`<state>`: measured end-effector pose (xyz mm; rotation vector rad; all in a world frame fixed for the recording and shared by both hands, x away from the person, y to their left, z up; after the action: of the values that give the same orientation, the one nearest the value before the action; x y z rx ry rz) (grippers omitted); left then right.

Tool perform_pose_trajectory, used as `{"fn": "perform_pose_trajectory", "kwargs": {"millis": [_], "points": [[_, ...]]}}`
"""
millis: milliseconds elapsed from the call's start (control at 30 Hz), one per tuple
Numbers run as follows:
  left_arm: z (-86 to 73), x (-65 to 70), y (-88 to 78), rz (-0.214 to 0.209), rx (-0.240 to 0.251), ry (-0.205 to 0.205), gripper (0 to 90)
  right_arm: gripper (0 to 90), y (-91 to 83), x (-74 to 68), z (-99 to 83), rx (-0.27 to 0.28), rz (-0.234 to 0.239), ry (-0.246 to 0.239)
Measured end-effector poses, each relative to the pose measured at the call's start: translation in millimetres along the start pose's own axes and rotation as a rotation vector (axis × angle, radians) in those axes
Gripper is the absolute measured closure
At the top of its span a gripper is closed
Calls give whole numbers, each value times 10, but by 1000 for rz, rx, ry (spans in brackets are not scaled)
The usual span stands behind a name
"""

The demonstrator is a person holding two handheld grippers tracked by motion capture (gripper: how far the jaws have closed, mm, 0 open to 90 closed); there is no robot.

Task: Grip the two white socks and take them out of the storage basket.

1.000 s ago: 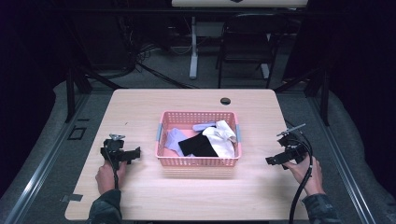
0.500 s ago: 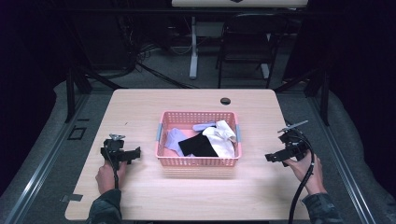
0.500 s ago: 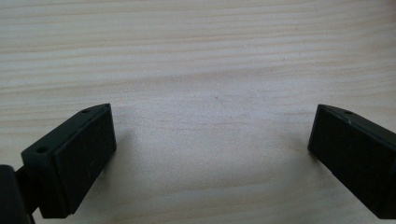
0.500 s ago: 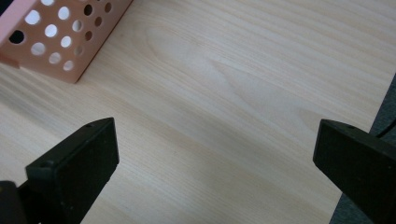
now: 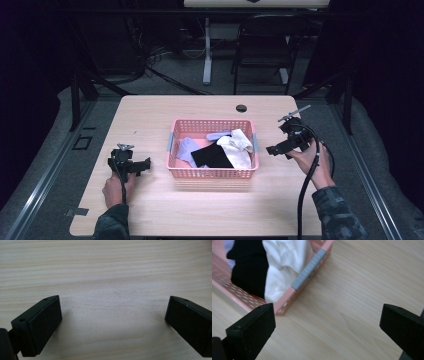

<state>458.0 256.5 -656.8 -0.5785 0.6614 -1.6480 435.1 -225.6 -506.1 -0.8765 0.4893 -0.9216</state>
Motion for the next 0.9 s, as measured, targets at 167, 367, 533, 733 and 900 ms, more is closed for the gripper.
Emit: {"fn": "perform_pose_trajectory", "kwargs": {"millis": [167,367,533,733,900], "points": [[0,2,1,-2,0,1,9,0,58,-133,135,-13,18,-23],[4,1,5,-4,0,4,8,0,140,-271,372,-25,27,-68],[-4,5,-4,-1,-2,3,9,19,220,-307,554,-49,46,-83],[-5,10,-5,-5,-2,5,8,54,405,-417,720,-81,76,-91],[-3,18,0,-10,-2,5,8,115,607,-467,774,-130,67,-112]]}}
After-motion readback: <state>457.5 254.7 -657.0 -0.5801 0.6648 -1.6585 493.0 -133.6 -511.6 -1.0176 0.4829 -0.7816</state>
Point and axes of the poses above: each handheld gripper's, and its own axes: y roughly forward along the jaws, z roughly out of its top, x roughly to its right, the point moved 9 cm from there along y, roughly forward along the jaws, and after that the axes turned 3 degrees about x, right-handed, at the moved point
